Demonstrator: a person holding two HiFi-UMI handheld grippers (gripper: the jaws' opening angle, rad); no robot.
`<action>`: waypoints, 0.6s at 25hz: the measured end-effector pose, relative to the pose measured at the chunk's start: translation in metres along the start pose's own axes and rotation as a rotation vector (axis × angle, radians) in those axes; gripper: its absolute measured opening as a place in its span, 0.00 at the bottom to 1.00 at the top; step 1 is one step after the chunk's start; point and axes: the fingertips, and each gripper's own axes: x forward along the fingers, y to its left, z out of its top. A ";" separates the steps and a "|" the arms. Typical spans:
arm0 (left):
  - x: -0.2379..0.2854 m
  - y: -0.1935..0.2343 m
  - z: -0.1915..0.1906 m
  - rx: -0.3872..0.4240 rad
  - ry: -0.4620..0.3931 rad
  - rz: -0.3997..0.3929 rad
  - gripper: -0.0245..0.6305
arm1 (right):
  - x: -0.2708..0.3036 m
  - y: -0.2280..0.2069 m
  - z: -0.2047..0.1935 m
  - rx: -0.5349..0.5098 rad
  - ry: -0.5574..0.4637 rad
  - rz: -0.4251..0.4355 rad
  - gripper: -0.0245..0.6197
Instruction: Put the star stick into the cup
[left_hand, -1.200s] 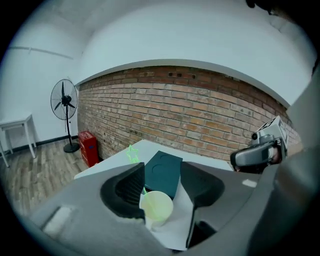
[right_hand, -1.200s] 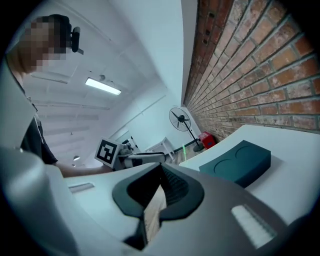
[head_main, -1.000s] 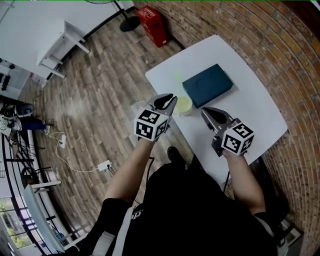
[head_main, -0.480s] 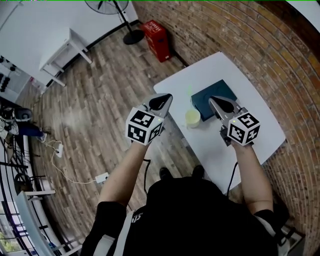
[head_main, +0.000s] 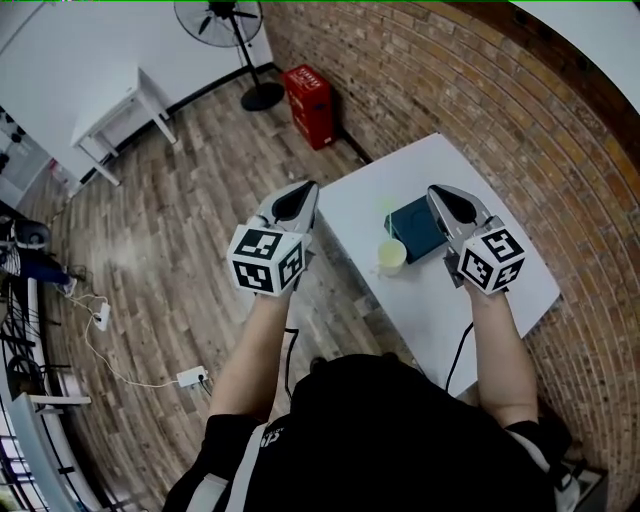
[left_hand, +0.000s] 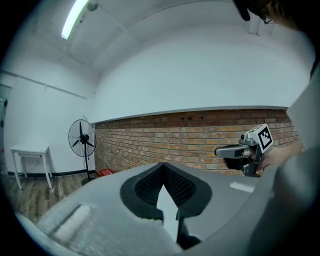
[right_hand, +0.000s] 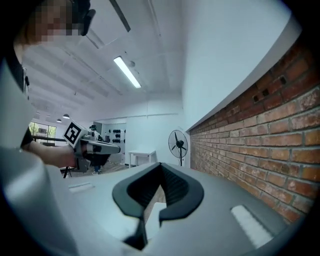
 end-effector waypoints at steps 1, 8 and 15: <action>-0.005 0.003 0.001 -0.008 -0.013 0.011 0.05 | -0.003 0.001 0.001 -0.008 -0.010 -0.005 0.04; -0.019 0.035 -0.003 -0.013 -0.023 0.079 0.05 | -0.003 0.010 -0.002 -0.049 -0.006 -0.021 0.04; -0.022 0.038 -0.011 -0.018 -0.023 0.091 0.05 | -0.004 0.012 0.000 -0.051 -0.017 -0.041 0.04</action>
